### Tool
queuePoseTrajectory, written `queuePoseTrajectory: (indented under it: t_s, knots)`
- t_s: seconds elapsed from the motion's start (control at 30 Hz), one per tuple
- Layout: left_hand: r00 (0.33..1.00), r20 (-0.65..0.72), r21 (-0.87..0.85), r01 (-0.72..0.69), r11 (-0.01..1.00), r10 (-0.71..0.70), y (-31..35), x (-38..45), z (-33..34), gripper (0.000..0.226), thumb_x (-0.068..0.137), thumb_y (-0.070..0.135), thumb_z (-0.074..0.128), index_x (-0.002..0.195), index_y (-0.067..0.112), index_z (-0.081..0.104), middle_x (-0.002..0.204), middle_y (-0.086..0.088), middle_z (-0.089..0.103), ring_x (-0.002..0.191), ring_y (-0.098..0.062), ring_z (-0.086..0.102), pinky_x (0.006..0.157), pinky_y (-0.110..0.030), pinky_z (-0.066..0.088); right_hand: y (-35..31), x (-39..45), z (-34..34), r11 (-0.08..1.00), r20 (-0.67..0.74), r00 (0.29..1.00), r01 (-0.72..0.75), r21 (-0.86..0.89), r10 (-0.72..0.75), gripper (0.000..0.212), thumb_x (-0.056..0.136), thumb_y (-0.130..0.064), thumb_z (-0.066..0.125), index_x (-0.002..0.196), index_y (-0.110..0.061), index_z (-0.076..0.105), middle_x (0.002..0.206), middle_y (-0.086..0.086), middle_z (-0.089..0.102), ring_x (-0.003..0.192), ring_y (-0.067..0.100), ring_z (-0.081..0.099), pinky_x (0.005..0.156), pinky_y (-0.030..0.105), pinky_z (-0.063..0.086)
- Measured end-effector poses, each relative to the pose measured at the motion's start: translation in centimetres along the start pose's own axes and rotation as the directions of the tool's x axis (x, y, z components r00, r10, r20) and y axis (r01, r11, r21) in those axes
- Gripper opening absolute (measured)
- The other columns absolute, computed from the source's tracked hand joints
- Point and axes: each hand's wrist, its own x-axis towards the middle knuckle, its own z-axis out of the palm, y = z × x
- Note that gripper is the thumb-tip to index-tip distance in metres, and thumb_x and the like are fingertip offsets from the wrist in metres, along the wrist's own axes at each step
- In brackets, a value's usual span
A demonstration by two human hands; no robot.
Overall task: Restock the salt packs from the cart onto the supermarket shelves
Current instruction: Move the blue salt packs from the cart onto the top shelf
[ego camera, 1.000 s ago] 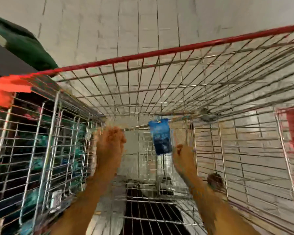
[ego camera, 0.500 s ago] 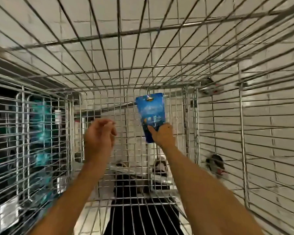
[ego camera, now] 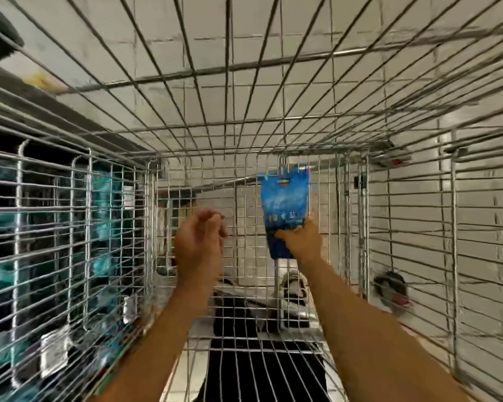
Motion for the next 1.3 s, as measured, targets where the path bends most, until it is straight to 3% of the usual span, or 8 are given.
queuePoseTrajectory:
  t_s: [0.23,0.4,0.6,0.7,0.77,0.87,1.03,1.3]
  knots:
    - [1.000,-0.002,-0.033,-0.001,0.999,0.001,4.7,-2.6,-1.7,0.016,0.096,0.016,0.051,0.100,0.005,0.062,0.072,-0.001,0.061,0.050,-0.001,0.051,0.040,-0.012,0.038,-0.6,-7.6,-3.1,0.943,0.178,0.984,-0.058,0.328,-0.001,0.046,0.071,0.014,0.078,0.110,-0.004,0.065,0.111,0.018,0.072,0.094,0.029,0.070,0.072,0.032,0.059]
    - [1.000,0.021,-0.113,0.001,0.994,0.001,11.6,-6.5,-4.5,0.012,0.097,0.014,0.052,0.095,0.011,0.063,0.069,0.001,0.061,0.052,-0.008,0.049,0.040,-0.018,0.038,-3.4,-16.9,-8.1,0.906,0.184,0.982,-0.049,0.420,-0.033,0.028,0.082,-0.009,0.079,0.104,-0.023,0.069,0.106,0.007,0.076,0.093,0.024,0.073,0.075,0.037,0.061]
    - [0.999,0.002,-0.227,-0.050,0.972,0.052,21.2,-12.7,-9.8,0.015,0.098,0.018,0.055,0.086,0.021,0.062,0.063,0.007,0.065,0.046,-0.008,0.047,0.038,-0.022,0.034,-10.9,-27.7,-14.9,0.860,0.191,0.965,0.057,0.508,-0.177,0.042,0.081,-0.033,0.078,0.120,-0.020,0.068,0.105,0.005,0.077,0.095,0.025,0.075,0.077,0.038,0.061]
    - [0.985,-0.019,-0.267,-0.168,0.949,0.169,25.5,-16.7,-13.0,0.012,0.097,0.022,0.056,0.088,0.020,0.064,0.067,0.007,0.067,0.050,-0.005,0.054,0.039,-0.019,0.041,-14.5,-32.7,-17.4,0.835,0.112,0.949,0.197,0.514,-0.294,0.030,0.075,-0.040,0.084,0.103,-0.040,0.073,0.093,-0.013,0.077,0.084,0.008,0.075,0.068,0.027,0.060]
    - [0.967,-0.051,-0.267,-0.255,0.929,0.251,27.5,-19.2,-14.7,0.011,0.096,0.022,0.056,0.091,0.017,0.063,0.066,0.009,0.066,0.050,-0.003,0.055,0.039,-0.017,0.042,-16.2,-35.0,-18.3,0.809,0.109,0.924,0.258,0.528,-0.366,0.040,0.070,-0.045,0.085,0.107,-0.041,0.071,0.104,-0.006,0.077,0.095,0.016,0.074,0.082,0.040,0.061]
    - [0.928,-0.153,-0.312,-0.372,0.874,0.340,29.9,-23.4,-17.2,0.011,0.093,0.021,0.053,0.086,0.019,0.062,0.062,0.008,0.063,0.044,-0.002,0.048,0.037,-0.015,0.035,-19.8,-38.7,-19.8,0.763,0.134,0.862,0.348,0.545,-0.489,0.062,0.060,-0.059,0.087,0.115,-0.039,0.068,0.113,-0.002,0.075,0.106,0.026,0.071,0.095,0.054,0.054]
    - [0.844,-0.342,-0.303,-0.516,0.801,0.414,32.0,-29.8,-22.3,0.014,0.087,0.022,0.053,0.078,0.025,0.064,0.065,0.002,0.060,0.045,-0.008,0.043,0.037,-0.016,0.031,-25.7,-44.7,-21.5,0.667,0.230,0.679,0.497,0.556,-0.697,0.063,0.053,-0.065,0.088,0.109,-0.041,0.071,0.108,-0.003,0.076,0.100,0.023,0.073,0.083,0.043,0.060]
    - [0.589,-0.658,-0.239,-0.754,0.612,0.469,34.4,-42.5,-33.7,0.023,0.092,0.017,0.050,0.078,0.026,0.066,0.064,0.003,0.061,0.042,-0.010,0.044,0.038,-0.015,0.032,-31.6,-58.9,-18.1,0.493,0.338,0.361,0.582,0.647,-0.869,0.049,0.058,-0.042,0.084,0.104,-0.026,0.074,0.104,0.005,0.077,0.093,0.026,0.074,0.078,0.042,0.060]
